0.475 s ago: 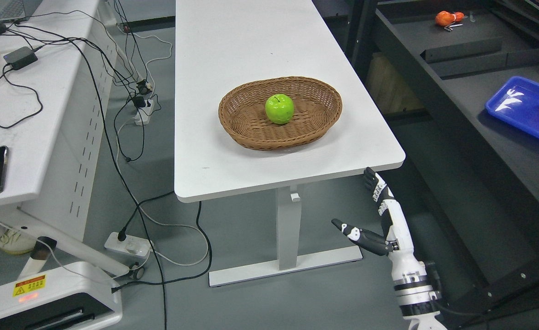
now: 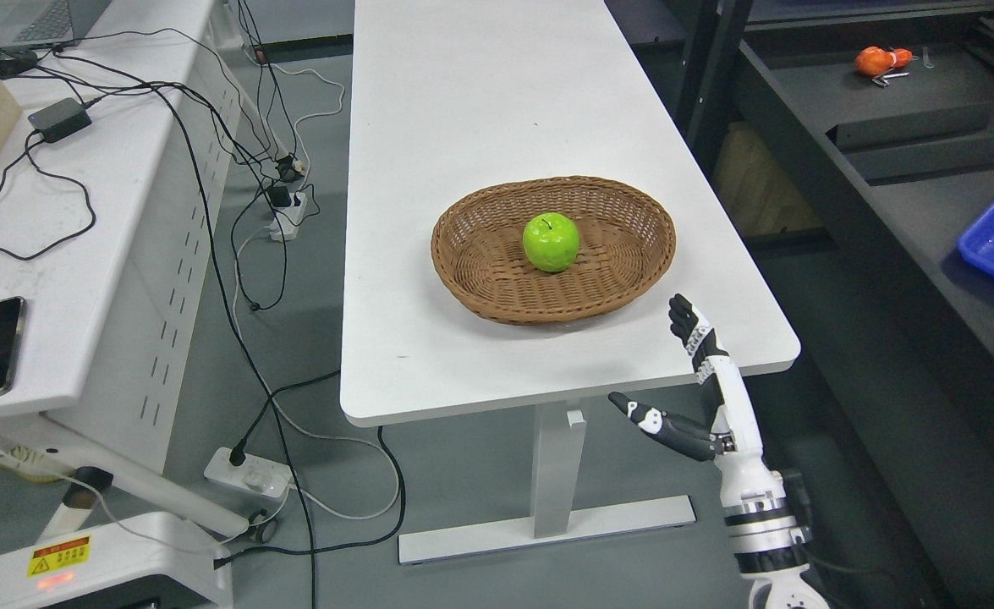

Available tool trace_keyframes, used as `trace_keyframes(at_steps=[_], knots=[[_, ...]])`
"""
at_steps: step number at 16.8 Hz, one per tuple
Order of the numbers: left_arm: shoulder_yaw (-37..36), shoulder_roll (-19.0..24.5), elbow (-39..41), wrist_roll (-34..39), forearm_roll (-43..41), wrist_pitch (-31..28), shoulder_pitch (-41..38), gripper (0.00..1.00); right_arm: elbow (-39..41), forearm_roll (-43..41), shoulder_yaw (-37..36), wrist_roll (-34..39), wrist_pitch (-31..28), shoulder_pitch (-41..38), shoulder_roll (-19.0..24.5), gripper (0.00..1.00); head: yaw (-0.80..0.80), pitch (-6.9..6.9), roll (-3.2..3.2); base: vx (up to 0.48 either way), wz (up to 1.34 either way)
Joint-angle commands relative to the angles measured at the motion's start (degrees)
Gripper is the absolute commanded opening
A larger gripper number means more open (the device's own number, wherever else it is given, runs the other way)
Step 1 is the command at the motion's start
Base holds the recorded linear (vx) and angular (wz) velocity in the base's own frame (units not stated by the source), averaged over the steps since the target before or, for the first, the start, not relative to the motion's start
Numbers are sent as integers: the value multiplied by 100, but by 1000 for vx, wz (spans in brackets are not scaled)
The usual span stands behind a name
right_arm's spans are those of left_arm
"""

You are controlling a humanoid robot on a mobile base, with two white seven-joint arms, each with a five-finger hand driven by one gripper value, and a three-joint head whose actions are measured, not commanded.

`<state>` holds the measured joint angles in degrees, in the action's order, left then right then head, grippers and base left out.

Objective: Place green apple on left shelf middle layer
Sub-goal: 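Raise the right hand toward the wicker basket on the table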

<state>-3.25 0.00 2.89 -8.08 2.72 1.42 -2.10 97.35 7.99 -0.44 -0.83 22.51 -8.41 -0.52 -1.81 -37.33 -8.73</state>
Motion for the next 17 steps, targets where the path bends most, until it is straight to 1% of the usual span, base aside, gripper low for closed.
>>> trace_keyframes(at_steps=[1, 3, 5, 6, 7, 9, 11, 12, 14, 15, 17], knots=[[0, 100, -7, -1, 0, -1, -1, 100, 38, 403, -342, -5, -133, 392, -973, 100, 0, 0, 0, 246, 5], [0, 100, 1, -1, 0, -1, -1, 100, 55, 1201, -465, 21, -98, 455, -1728, 100, 0, 0, 0, 242, -3], [0, 100, 1, -1, 0, -1, -1, 100, 56, 1302, -658, 56, 225, 455, -2152, 100, 0, 0, 0, 229, -70], [0, 100, -7, -1, 0, -1, -1, 100, 64, 1310, -859, 109, 689, 446, -2250, 100, 0, 0, 0, 220, -12], [0, 100, -8, -1, 0, -1, -1, 100, 56, 1311, -1122, 223, 902, 481, -2260, 100, 0, 0, 0, 220, -12], [0, 100, -8, -1, 0, -1, -1, 100, 56, 1363, -1160, 408, 694, 472, -2478, 100, 0, 0, 0, 179, -3], [0, 100, 1, -1, 0, -1, -1, 100, 64, 1354, -1125, 426, 728, 463, -2479, 100, 0, 0, 0, 169, -2], [0, 100, 1, -1, 0, -1, -1, 100, 56, 1389, -951, 452, 729, 472, -2506, 100, 0, 0, 0, 167, 0], [0, 100, 1, -1, 0, -1, -1, 100, 56, 1730, -362, 574, 711, 568, -2637, 100, 0, 0, 0, 138, 0], [0, 100, 1, -1, 0, -1, -1, 100, 56, 1889, -229, 732, 702, 708, -2664, 100, 0, 0, 0, 106, 0], [0, 100, 1, -1, 0, -1, -1, 100, 56, 1926, 200, 1153, 711, 928, -2673, 100, 0, 0, 0, 91, 0]])
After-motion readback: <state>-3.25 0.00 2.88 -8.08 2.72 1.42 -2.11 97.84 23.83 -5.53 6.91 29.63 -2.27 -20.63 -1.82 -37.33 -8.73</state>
